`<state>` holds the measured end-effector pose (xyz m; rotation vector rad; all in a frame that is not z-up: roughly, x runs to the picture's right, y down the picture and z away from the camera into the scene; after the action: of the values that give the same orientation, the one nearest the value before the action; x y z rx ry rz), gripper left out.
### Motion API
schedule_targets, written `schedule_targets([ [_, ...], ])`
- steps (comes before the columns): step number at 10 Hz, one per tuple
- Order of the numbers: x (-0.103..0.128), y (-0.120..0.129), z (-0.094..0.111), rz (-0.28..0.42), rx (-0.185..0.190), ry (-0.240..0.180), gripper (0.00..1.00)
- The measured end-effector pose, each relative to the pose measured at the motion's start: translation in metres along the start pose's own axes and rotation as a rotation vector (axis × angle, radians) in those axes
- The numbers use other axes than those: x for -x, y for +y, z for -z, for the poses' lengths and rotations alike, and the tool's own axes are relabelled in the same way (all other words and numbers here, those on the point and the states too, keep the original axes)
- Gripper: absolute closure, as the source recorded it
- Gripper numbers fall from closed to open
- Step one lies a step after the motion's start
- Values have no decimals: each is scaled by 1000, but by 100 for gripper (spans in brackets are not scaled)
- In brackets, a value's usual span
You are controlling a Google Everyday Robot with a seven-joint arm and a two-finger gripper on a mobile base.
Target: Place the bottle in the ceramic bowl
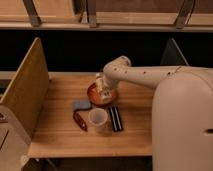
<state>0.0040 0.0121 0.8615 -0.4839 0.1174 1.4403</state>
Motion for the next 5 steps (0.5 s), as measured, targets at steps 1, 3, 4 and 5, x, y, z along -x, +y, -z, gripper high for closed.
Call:
schedule_targets([
  [1,0,0,0,0,0,1,96],
  [3,0,0,0,0,0,0,77],
  [4,0,0,0,0,0,1,67],
  [5,0,0,0,0,0,0,57],
])
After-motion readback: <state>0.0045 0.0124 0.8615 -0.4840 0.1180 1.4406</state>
